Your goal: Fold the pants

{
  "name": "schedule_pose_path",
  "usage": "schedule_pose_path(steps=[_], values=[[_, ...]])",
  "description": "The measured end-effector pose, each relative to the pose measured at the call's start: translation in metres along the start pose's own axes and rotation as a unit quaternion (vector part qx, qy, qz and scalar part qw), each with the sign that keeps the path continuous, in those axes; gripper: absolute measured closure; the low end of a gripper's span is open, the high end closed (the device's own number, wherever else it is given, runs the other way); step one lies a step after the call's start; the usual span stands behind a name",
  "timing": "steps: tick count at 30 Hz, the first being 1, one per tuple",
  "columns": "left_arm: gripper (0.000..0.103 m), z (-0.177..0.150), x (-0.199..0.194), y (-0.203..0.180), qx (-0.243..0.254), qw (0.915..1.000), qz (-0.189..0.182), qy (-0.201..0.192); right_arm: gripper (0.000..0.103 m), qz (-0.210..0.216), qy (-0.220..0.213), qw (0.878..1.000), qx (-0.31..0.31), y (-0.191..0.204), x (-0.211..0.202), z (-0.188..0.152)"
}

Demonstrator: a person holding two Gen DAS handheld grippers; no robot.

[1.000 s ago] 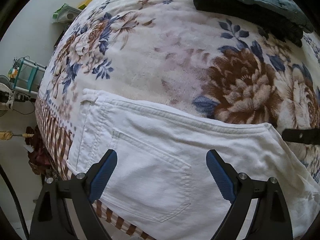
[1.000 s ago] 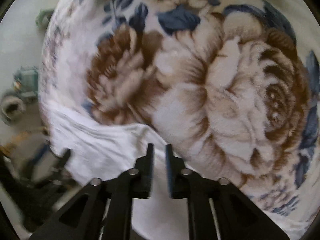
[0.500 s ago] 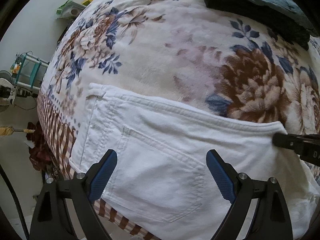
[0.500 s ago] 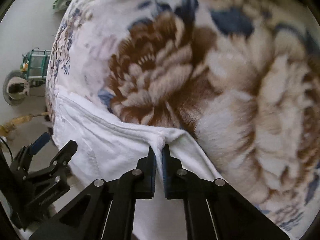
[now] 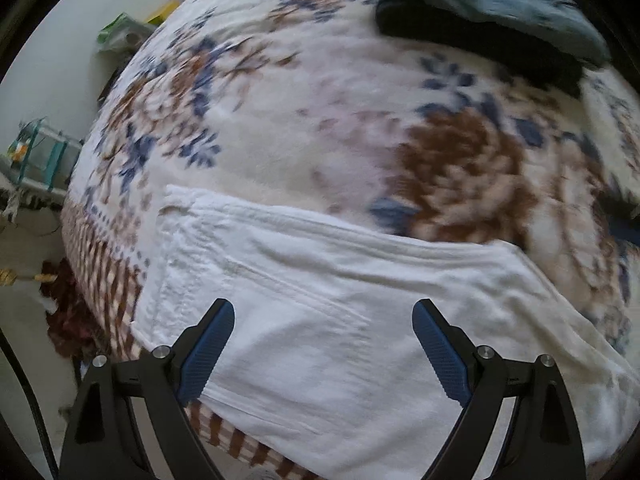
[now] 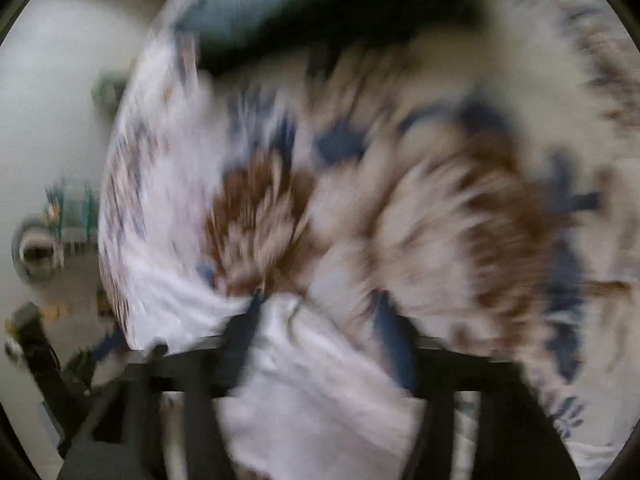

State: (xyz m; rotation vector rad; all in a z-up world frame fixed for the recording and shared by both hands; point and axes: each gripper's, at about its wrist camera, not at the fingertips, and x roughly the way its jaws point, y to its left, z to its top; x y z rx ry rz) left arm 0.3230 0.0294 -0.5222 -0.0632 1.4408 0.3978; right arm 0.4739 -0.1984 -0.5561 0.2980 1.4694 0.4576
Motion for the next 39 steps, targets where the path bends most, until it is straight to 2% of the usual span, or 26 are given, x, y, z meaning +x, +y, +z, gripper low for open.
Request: schedule_pose_path(steps=[2,4,7,10,13,15,17,20,22,25,26,27,28,30,33,35,39], values=[[0.012,-0.008,-0.009,-0.017,0.025,0.9995,-0.020,-0.002,0.015,0.026,-0.047,0.998,0.037,-0.019,-0.032,-0.020],[0.012,-0.019,-0.015,-0.037,0.059,0.9975,-0.038,-0.001,0.015,0.029,-0.053,0.994,0.093,-0.038,-0.049,-0.049],[0.012,-0.039,-0.023,-0.070,0.119,0.9911,-0.059,0.003,0.015,-0.021,-0.079,0.983,0.165,-0.076,-0.082,-0.107],[0.012,-0.058,-0.033,-0.100,0.172,0.9821,-0.076,0.001,0.016,-0.084,-0.094,0.961,0.246,-0.114,-0.121,-0.179],[0.012,-0.075,-0.047,-0.140,0.221,0.9711,-0.087,-0.014,0.016,-0.128,-0.116,0.936,0.306,-0.159,-0.157,-0.232],[0.012,-0.080,-0.054,-0.162,0.236,0.9671,-0.092,-0.024,0.016,-0.161,-0.125,0.913,0.354,-0.205,-0.186,-0.259],[0.012,-0.085,-0.060,-0.192,0.243,0.9645,-0.098,-0.031,0.016,-0.173,-0.145,0.893,0.390,-0.248,-0.210,-0.278],[0.012,-0.091,-0.064,-0.236,0.254,0.9615,-0.095,-0.043,0.016,-0.191,-0.150,0.878,0.412,-0.306,-0.229,-0.292],[0.012,-0.093,-0.062,-0.265,0.261,0.9598,-0.091,-0.048,0.016,-0.192,-0.133,0.883,0.408,-0.336,-0.225,-0.289],[0.012,-0.098,-0.061,-0.301,0.266,0.9591,-0.083,-0.049,0.025,-0.199,-0.081,0.903,0.371,-0.370,-0.205,-0.278],[0.012,-0.100,-0.060,-0.309,0.266,0.9595,-0.080,-0.049,0.047,-0.212,-0.067,0.907,0.359,-0.375,-0.200,-0.277],[0.012,-0.101,-0.061,-0.314,0.265,0.9597,-0.078,-0.050,0.063,-0.225,-0.055,0.910,0.344,-0.379,-0.195,-0.275],[0.012,-0.102,-0.061,-0.321,0.266,0.9598,-0.073,-0.050,0.066,-0.233,-0.042,0.915,0.328,-0.382,-0.189,-0.273],[0.012,-0.104,-0.060,-0.328,0.265,0.9606,-0.068,-0.049,0.089,-0.232,-0.034,0.923,0.306,-0.385,-0.182,-0.273],[0.012,-0.108,-0.060,-0.336,0.263,0.9617,-0.061,-0.046,0.092,-0.221,-0.072,0.929,0.289,-0.380,-0.191,-0.275],[0.012,-0.110,-0.062,-0.339,0.262,0.9623,-0.058,-0.046,0.092,-0.214,-0.107,0.927,0.288,-0.375,-0.204,-0.278],[0.012,-0.111,-0.066,-0.343,0.261,0.9625,-0.052,-0.050,0.092,-0.217,-0.145,0.923,0.283,-0.376,-0.224,-0.282]])
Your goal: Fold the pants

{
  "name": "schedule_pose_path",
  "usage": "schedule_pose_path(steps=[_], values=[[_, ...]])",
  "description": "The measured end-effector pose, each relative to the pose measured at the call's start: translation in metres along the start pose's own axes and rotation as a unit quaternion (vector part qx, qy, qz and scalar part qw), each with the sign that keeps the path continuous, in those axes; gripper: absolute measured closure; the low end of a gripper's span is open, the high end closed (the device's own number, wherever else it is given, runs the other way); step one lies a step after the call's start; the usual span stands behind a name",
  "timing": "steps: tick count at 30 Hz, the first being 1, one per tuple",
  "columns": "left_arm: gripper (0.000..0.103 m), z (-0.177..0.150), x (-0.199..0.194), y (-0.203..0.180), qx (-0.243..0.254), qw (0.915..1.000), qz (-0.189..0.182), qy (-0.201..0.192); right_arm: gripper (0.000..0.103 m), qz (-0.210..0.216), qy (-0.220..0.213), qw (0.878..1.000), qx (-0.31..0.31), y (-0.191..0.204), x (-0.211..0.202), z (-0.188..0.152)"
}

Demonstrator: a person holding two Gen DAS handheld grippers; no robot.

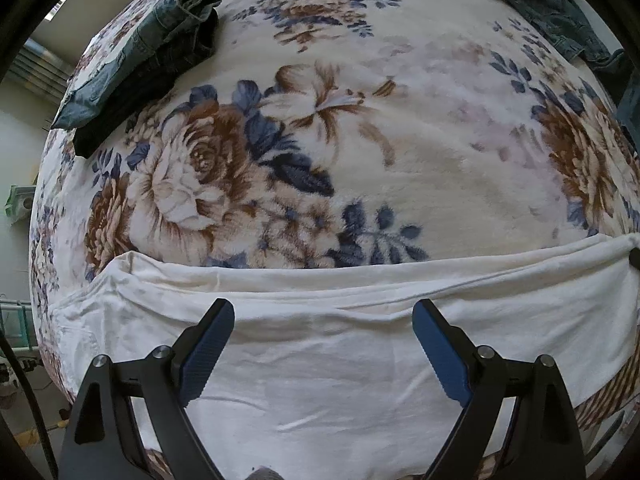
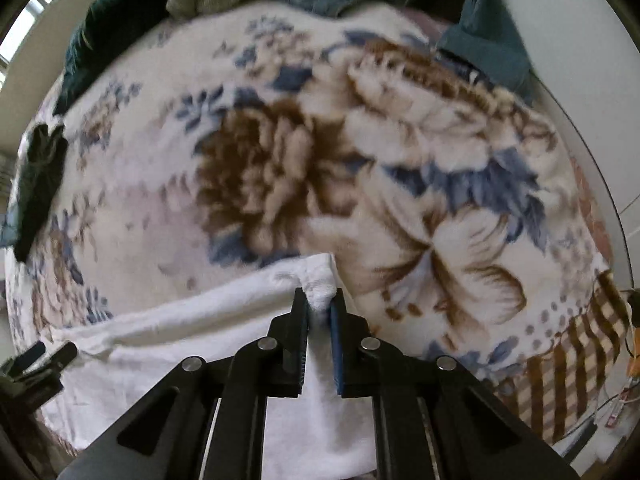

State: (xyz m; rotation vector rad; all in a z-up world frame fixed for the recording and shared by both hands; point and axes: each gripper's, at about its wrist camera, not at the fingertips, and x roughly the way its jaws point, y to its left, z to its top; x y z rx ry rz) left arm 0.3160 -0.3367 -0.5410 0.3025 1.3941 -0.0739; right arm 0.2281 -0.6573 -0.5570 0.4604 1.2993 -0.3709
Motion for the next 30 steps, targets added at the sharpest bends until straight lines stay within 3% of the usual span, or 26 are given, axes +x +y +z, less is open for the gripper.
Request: schedule_pose_path(steps=[3,5,7,8,9,12,15,17,20,23,30], values=[[0.012,0.000,0.001,-0.002,-0.002,1.0000,0.003,0.000,0.091,0.002,0.027,1.000,-0.001,-0.004,0.015,0.005],[0.012,-0.002,0.003,-0.004,-0.003,1.0000,0.000,0.006,0.082,0.015,0.083,0.996,0.012,-0.007,0.038,0.009],[0.012,-0.006,0.004,-0.006,-0.005,0.9999,-0.006,0.009,0.061,0.044,0.088,0.994,0.045,-0.023,0.035,0.009],[0.012,-0.008,0.005,-0.007,-0.004,0.9999,-0.009,0.011,0.040,0.046,0.080,0.994,0.056,-0.028,0.029,0.009],[0.012,-0.012,0.006,-0.010,-0.003,0.9998,-0.014,0.014,0.032,0.049,0.068,0.994,0.069,-0.036,0.019,0.008],[0.012,-0.023,0.014,-0.018,0.005,0.9991,-0.032,0.029,0.032,0.074,0.036,0.988,0.129,-0.066,-0.014,-0.010],[0.012,-0.031,0.029,-0.025,0.001,0.9962,-0.068,0.055,0.032,0.129,0.043,0.971,0.197,-0.093,-0.024,-0.045],[0.012,-0.037,0.045,-0.026,-0.012,0.9920,-0.099,0.078,0.032,0.164,0.060,0.958,0.228,-0.101,-0.013,-0.073],[0.012,-0.043,0.067,-0.023,-0.032,0.9877,-0.116,0.100,0.032,0.194,0.078,0.945,0.253,-0.106,0.016,-0.105],[0.001,-0.043,0.077,-0.021,-0.036,0.9845,-0.139,0.102,0.032,0.231,0.077,0.924,0.295,-0.107,0.048,-0.125],[0.000,-0.041,0.096,-0.033,-0.033,0.9842,-0.123,0.123,0.032,0.329,0.008,0.891,0.312,-0.098,0.047,-0.127]])
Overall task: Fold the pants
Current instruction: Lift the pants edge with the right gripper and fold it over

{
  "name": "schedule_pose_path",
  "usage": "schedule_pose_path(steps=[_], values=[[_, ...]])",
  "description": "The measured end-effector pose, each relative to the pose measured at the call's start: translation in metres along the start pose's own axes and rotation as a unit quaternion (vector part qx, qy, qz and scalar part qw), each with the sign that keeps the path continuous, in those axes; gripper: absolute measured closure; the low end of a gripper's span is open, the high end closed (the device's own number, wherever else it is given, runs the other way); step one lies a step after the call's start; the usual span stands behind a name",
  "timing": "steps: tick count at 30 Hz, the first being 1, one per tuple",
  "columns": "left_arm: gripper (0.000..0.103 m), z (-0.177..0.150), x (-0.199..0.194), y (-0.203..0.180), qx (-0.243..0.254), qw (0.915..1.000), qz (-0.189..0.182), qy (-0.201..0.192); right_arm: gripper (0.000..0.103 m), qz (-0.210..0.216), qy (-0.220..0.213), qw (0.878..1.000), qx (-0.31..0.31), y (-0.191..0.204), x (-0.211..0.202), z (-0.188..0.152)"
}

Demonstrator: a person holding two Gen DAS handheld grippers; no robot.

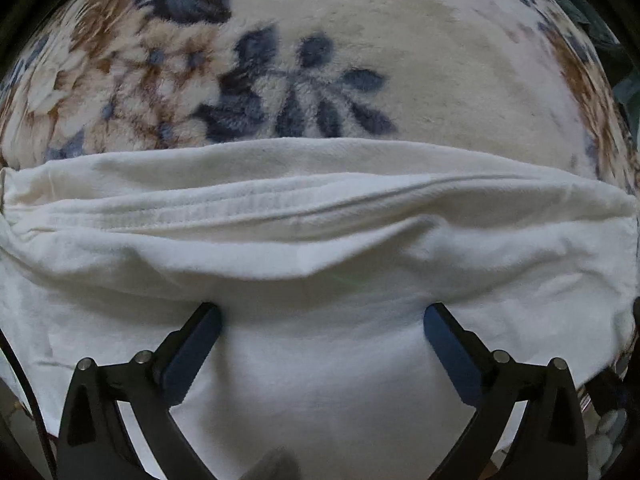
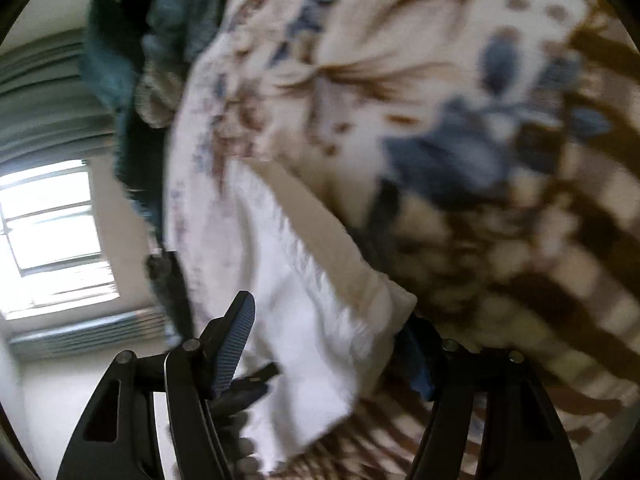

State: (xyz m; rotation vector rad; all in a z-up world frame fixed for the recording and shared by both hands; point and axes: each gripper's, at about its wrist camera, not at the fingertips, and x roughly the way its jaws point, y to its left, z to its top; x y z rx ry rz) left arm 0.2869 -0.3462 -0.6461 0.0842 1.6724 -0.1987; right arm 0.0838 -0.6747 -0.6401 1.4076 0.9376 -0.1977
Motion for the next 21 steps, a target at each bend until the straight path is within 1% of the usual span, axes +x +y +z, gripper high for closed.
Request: schedule_pose_path(steps=[3,5,7,8,9,10,11,13,14,15,16,17,18,20,21], values=[[0.000,0.006,0.000,-0.005,-0.004,0.9994,0.009,0.032,0.032,-0.014,0.028,0.999,-0.007,-0.003,0.022,-0.002],[0.000,0.008,-0.007,-0.005,-0.016,0.9993,0.002,0.035,0.032,-0.008,0.026,1.000,0.002,-0.008,0.030,-0.005],[0.000,0.010,-0.025,-0.003,-0.024,0.9996,-0.012,0.013,0.033,0.014,0.011,1.000,0.006,-0.003,0.030,-0.006],[0.000,0.008,-0.031,-0.003,-0.021,0.9997,-0.010,0.003,0.034,0.042,-0.004,0.999,-0.010,0.008,0.027,-0.006],[0.000,0.007,-0.036,-0.004,-0.017,0.9998,-0.004,-0.007,0.034,0.053,-0.010,0.998,-0.030,0.015,0.026,-0.004],[0.000,0.005,-0.042,-0.003,-0.012,0.9997,0.009,-0.019,0.034,0.049,-0.012,0.997,-0.054,0.024,0.030,-0.002],[0.000,0.004,-0.043,-0.003,-0.010,0.9995,0.017,-0.023,0.035,0.033,-0.007,0.997,-0.064,0.027,0.039,0.000],[0.000,0.003,-0.044,0.001,-0.013,0.9994,0.024,-0.021,0.051,-0.008,0.004,0.999,-0.044,0.019,0.062,0.006],[0.000,0.003,-0.045,0.008,-0.016,0.9993,0.027,-0.021,0.073,-0.028,-0.006,0.999,-0.031,0.012,0.069,0.008],[0.000,0.003,-0.047,0.012,-0.019,0.9991,0.032,-0.023,0.085,-0.036,-0.018,0.999,-0.027,0.011,0.068,0.009],[0.000,0.002,-0.050,0.019,-0.022,0.9989,0.034,-0.025,0.088,-0.037,-0.030,0.999,-0.026,0.012,0.066,0.007],[0.000,0.001,-0.052,0.024,-0.025,0.9986,0.037,-0.027,0.092,-0.045,-0.049,0.997,-0.037,0.019,0.063,0.002],[0.000,0.001,-0.055,0.030,-0.027,0.9984,0.040,-0.029,0.095,-0.056,-0.050,0.996,-0.053,0.024,0.058,-0.001],[0.000,0.001,-0.064,0.042,-0.031,0.9976,0.051,-0.035,0.096,-0.064,-0.069,0.993,-0.073,0.044,0.051,-0.014],[0.000,0.000,-0.068,0.048,-0.034,0.9973,0.053,-0.038,0.097,-0.058,-0.073,0.993,-0.079,0.053,0.047,-0.018]])
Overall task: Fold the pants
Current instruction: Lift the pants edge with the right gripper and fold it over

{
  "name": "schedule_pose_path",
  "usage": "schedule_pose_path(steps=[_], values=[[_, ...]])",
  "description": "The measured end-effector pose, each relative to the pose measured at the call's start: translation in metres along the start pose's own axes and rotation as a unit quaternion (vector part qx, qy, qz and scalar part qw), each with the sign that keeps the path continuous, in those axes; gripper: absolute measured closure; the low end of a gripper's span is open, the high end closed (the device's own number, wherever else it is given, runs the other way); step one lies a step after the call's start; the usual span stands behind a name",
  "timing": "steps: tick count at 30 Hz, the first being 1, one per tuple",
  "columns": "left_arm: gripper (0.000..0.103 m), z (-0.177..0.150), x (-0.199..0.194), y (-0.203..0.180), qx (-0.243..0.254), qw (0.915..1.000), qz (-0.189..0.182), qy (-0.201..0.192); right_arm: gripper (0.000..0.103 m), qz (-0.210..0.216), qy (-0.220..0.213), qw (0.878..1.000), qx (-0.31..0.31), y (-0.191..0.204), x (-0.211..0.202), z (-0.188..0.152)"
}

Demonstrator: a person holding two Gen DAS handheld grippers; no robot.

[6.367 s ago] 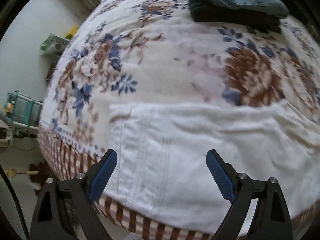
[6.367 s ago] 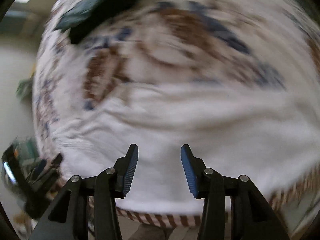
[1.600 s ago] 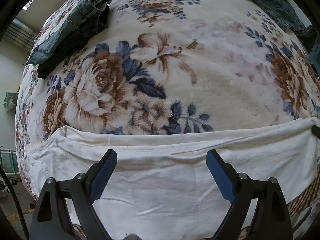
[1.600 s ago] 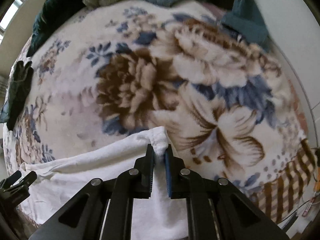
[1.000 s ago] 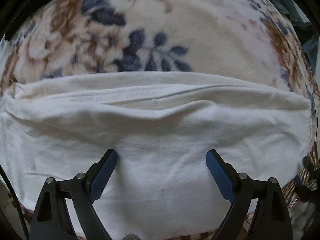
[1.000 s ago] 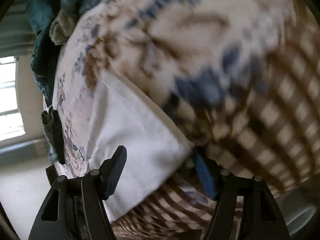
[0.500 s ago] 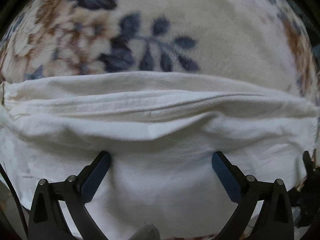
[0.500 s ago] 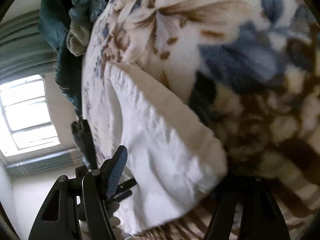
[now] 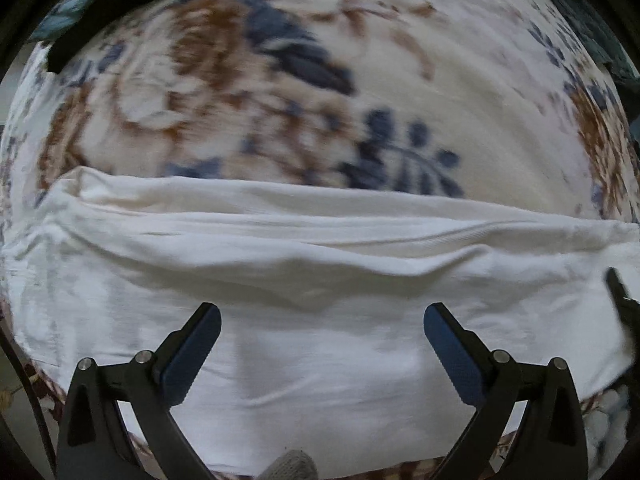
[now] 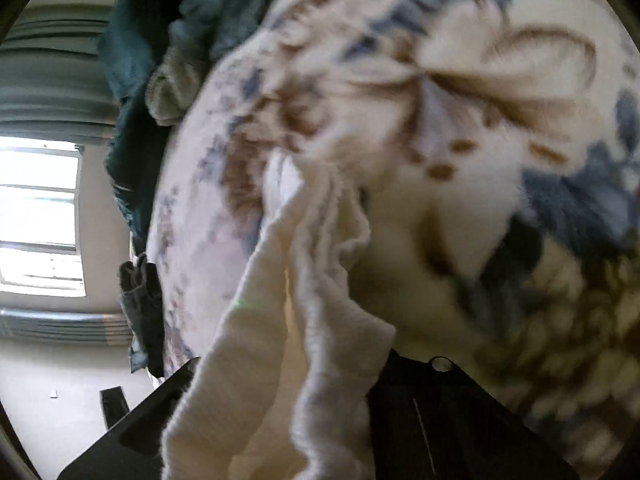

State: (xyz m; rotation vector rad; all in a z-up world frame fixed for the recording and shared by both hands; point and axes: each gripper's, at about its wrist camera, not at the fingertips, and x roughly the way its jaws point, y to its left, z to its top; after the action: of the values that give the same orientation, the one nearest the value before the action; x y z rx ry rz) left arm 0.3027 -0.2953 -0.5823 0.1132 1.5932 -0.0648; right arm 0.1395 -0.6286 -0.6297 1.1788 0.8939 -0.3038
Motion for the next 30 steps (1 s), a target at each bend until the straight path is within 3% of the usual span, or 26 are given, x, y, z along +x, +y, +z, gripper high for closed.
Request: schedule_pose_path(steps=[9,12,17,20,23,24,25,26,27,30], values=[[0.000,-0.020,-0.047,0.119,-0.046,0.9984,0.013,-0.028,0.097,0.005,0.034,0.994,-0.101,0.111,-0.015,-0.059],[0.000,-0.033,-0.061,0.176,-0.069,0.9968,0.017,-0.035,0.097,0.001,0.062,0.988,-0.140,0.152,-0.001,-0.105],[0.000,-0.054,-0.064,0.258,-0.112,0.9920,0.040,-0.043,0.097,-0.007,0.121,0.974,-0.192,0.205,0.046,-0.211],[0.000,-0.062,-0.056,0.310,-0.138,0.9874,0.060,-0.049,0.097,-0.042,0.147,0.953,-0.261,0.232,0.093,-0.281],[0.000,-0.073,-0.051,0.343,-0.155,0.9845,0.067,-0.046,0.084,-0.092,0.216,0.932,-0.275,0.226,0.140,-0.334],[0.000,-0.074,-0.050,0.350,-0.161,0.9835,0.068,-0.046,0.067,-0.116,0.234,0.923,-0.282,0.226,0.155,-0.345],[0.000,-0.076,-0.050,0.356,-0.165,0.9829,0.067,-0.046,0.057,-0.122,0.240,0.917,-0.294,0.229,0.160,-0.352],[0.000,-0.078,-0.051,0.360,-0.168,0.9824,0.066,-0.047,0.035,-0.111,0.247,0.915,-0.299,0.236,0.159,-0.356],[0.000,-0.079,-0.053,0.362,-0.171,0.9819,0.064,-0.048,0.021,-0.093,0.262,0.914,-0.296,0.244,0.154,-0.358],[0.000,-0.075,-0.056,0.359,-0.173,0.9823,0.048,-0.053,0.020,-0.056,0.272,0.917,-0.287,0.265,0.123,-0.346]])
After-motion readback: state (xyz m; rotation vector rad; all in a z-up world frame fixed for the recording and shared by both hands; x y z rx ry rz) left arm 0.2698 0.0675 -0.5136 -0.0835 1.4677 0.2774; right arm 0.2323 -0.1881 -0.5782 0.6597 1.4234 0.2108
